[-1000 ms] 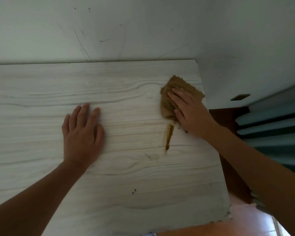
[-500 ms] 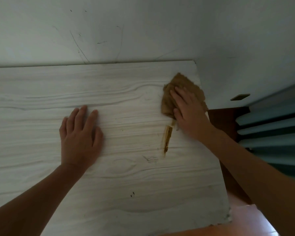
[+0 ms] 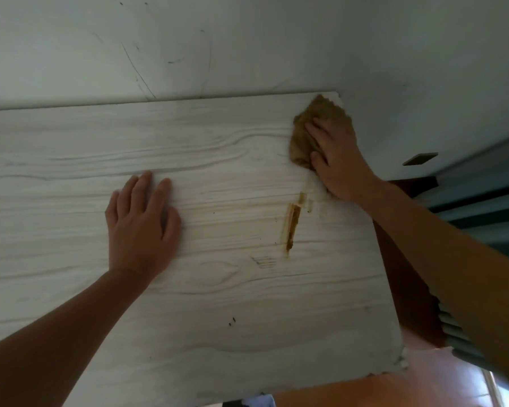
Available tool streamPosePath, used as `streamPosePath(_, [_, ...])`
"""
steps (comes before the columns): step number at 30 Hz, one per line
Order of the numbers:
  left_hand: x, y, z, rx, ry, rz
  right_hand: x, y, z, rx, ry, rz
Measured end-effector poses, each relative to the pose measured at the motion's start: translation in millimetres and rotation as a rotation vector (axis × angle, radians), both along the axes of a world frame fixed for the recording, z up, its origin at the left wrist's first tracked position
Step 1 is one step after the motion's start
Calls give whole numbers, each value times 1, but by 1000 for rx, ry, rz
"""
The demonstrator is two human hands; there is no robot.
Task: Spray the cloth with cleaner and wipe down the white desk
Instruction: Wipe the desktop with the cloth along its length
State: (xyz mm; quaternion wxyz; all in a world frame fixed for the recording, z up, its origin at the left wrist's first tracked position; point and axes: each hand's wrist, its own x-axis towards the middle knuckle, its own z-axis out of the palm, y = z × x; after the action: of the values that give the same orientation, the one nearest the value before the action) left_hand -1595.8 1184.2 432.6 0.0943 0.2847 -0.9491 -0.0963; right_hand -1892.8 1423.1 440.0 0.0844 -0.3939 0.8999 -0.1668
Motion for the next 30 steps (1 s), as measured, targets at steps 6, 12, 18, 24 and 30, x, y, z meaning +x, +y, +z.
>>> streamPosePath(6, [0,1,2,20,7,7,136,51,6,48,-8,308])
streamPosePath(12, [0,-1,0,16,10,-2,50,32,6,78,26,294])
streamPosePath(18, [1,0,-1,16,23,-2,-9,-5,-3,46,11,-35])
streamPosePath(24, [2,1,1,37,30,-2,64,28,2,39,54,-60])
streamPosePath(30, [0,-1,1,56,23,2,85,51,6,59,53,-37])
